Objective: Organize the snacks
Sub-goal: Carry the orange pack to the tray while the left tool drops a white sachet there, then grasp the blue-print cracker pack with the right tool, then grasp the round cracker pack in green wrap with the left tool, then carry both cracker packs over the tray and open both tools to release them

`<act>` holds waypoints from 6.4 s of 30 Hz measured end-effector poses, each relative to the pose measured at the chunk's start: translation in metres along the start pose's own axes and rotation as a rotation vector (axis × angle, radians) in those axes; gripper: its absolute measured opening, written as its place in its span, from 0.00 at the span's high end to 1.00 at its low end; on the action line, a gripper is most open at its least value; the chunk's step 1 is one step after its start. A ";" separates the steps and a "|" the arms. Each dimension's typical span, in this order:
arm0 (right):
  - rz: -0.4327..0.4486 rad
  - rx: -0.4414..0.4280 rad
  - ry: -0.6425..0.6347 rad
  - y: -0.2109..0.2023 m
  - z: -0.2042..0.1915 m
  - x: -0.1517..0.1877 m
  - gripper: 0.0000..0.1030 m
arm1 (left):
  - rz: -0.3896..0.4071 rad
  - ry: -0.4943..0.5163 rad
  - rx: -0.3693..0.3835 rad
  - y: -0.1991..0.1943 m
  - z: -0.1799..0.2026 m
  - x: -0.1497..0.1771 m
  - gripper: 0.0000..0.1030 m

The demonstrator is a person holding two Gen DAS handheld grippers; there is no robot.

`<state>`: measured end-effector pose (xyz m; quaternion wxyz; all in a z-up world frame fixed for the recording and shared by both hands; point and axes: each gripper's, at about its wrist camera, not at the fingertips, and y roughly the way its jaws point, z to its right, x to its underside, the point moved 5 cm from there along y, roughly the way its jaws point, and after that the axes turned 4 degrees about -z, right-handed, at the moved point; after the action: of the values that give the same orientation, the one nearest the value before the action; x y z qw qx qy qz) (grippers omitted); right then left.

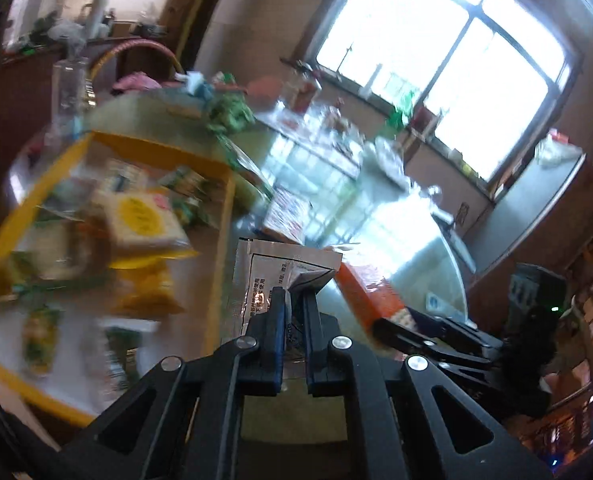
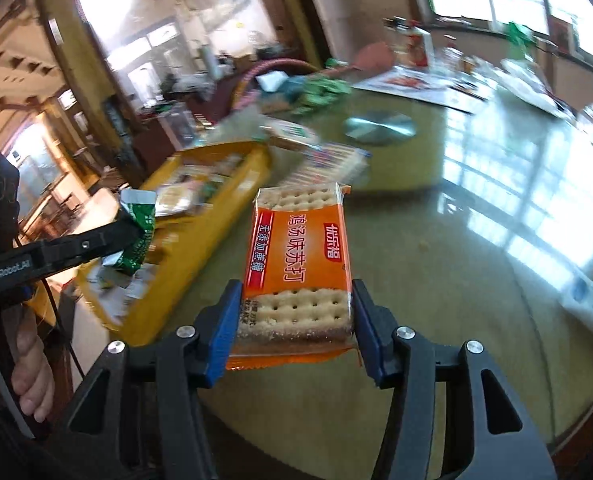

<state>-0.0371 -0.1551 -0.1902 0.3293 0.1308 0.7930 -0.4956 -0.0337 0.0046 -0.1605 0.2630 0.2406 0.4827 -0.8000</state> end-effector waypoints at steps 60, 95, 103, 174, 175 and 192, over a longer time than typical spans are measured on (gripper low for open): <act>-0.090 -0.023 0.304 0.091 0.030 -0.120 0.14 | 0.045 -0.092 -0.083 -0.005 -0.048 -0.008 0.29; -0.192 0.372 0.083 0.076 0.084 -0.025 0.45 | -0.113 -0.117 -0.019 0.055 -0.032 -0.060 0.27; -0.149 0.366 0.137 0.040 0.117 -0.004 0.45 | -0.246 -0.186 0.039 0.121 -0.042 -0.116 0.27; -0.136 -0.168 -0.210 0.083 -0.161 -0.016 0.46 | 0.125 -0.578 0.174 -0.073 -0.170 0.038 0.86; -0.141 -0.152 -0.227 0.088 -0.166 -0.016 0.46 | 0.132 -0.576 0.167 -0.072 -0.174 0.038 0.86; -0.176 -0.038 -0.300 0.117 -0.174 -0.007 0.46 | 0.082 -0.479 -0.014 -0.045 -0.181 0.037 0.82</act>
<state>-0.0377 0.0529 -0.2169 0.4016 -0.0207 0.7525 -0.5215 -0.0669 0.1781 -0.2314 0.4036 0.0617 0.4019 -0.8196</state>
